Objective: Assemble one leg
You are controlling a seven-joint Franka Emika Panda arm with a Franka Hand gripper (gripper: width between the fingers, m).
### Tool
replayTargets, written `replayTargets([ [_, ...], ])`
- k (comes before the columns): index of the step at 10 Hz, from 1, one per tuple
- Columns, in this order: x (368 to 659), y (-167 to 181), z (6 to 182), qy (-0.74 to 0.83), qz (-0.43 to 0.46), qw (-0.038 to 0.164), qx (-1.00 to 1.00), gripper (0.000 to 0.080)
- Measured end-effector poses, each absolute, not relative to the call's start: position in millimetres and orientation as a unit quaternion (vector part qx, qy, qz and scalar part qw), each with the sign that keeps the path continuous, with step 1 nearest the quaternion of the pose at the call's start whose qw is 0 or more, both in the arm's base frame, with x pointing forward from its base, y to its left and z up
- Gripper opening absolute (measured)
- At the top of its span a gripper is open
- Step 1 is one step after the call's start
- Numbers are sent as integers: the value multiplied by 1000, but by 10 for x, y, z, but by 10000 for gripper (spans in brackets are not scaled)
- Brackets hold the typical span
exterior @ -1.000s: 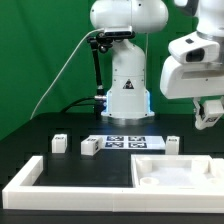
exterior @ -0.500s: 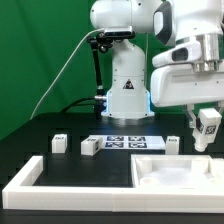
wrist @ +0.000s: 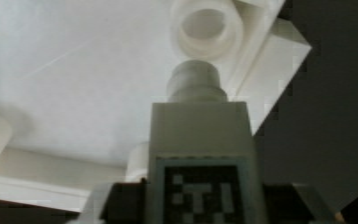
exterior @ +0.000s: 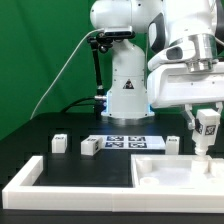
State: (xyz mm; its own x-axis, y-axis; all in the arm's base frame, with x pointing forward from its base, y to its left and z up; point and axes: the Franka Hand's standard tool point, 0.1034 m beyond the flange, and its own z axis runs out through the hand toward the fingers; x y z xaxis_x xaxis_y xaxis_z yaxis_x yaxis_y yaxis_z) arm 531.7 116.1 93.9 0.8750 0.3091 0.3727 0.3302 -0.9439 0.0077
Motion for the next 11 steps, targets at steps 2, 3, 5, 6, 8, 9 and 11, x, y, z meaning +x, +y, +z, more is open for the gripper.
replayTargets([
  [2, 5556, 1175, 979, -169, -194, 28, -966, 290],
  [3, 5671, 1208, 989, -169, -194, 30, -966, 290],
  [5, 5945, 1243, 1010, -173, -204, 31, -963, 290],
  [6, 5944, 1247, 1001, -173, -204, 31, -963, 290],
  [8, 5936, 1246, 995, -173, -203, 31, -963, 290],
  [9, 5928, 1234, 975, -174, -205, 31, -963, 290],
  [11, 5962, 1199, 884, -178, -201, 30, -963, 290],
])
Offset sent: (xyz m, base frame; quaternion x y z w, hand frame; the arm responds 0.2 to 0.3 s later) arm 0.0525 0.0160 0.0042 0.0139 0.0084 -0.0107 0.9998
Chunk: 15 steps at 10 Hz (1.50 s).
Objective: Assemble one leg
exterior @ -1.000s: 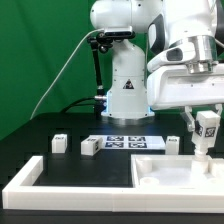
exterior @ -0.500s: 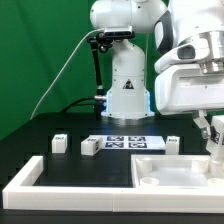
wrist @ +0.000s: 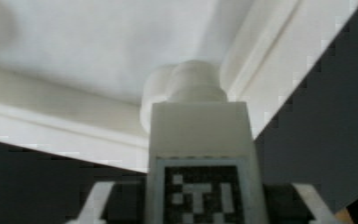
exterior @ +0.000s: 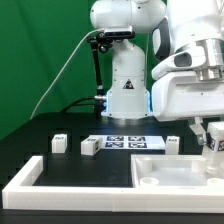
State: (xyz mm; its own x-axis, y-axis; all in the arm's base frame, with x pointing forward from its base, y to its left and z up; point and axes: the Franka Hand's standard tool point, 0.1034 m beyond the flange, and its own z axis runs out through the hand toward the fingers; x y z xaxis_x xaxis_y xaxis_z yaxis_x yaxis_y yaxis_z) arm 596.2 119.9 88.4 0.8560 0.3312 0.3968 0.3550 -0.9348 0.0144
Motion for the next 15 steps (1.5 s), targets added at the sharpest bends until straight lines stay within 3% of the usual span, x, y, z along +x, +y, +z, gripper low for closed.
replayTargets([
  [4, 6182, 1211, 848, -182, -209, 29, -960, 290],
  [10, 6110, 1184, 668, -174, -254, 27, -951, 290],
  [15, 6062, 1106, 650, -166, -284, 23, -944, 291],
])
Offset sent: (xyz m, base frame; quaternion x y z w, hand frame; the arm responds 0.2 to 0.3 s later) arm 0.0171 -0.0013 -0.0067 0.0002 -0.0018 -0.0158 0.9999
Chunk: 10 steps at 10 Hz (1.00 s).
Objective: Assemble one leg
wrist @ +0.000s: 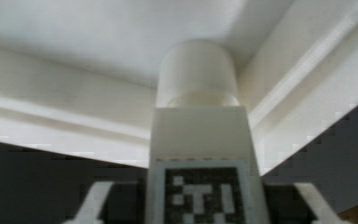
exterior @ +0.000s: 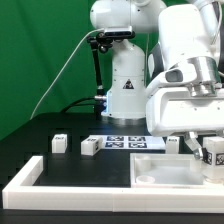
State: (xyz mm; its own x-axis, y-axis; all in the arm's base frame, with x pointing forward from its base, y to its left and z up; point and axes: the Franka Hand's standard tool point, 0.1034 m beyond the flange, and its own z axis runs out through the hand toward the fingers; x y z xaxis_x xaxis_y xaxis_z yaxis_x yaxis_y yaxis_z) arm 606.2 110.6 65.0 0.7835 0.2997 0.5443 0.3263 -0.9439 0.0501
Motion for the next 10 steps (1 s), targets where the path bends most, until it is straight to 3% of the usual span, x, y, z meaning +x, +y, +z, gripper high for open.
replayTargets([
  [1, 6062, 1106, 650, -166, -284, 23, -944, 456],
  [2, 6062, 1106, 649, -166, -284, 23, -944, 456],
  [3, 6062, 1106, 649, -166, -284, 23, -944, 609],
  [7, 6058, 1104, 648, -166, -280, 24, -945, 647],
  [10, 6103, 1099, 863, -170, -269, 22, -948, 649],
])
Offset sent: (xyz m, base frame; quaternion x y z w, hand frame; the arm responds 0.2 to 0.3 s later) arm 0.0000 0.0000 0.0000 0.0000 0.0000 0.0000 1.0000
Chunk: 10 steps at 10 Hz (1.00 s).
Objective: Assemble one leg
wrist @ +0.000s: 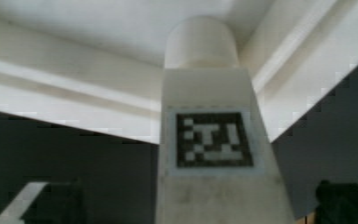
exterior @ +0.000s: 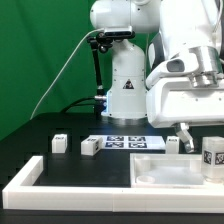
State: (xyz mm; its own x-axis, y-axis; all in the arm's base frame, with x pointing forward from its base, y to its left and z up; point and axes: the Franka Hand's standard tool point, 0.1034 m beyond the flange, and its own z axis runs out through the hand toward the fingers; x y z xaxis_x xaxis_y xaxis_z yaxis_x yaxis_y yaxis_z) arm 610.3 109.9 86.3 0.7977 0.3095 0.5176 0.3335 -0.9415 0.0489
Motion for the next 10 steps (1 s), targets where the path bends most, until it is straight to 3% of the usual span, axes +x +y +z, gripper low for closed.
replayTargets([
  [2, 6144, 1103, 1004, -171, -267, 22, -948, 649],
  [4, 6120, 1127, 974, -174, -248, 24, -953, 649],
  [10, 6019, 1259, 862, -189, 0, 46, -981, 649],
])
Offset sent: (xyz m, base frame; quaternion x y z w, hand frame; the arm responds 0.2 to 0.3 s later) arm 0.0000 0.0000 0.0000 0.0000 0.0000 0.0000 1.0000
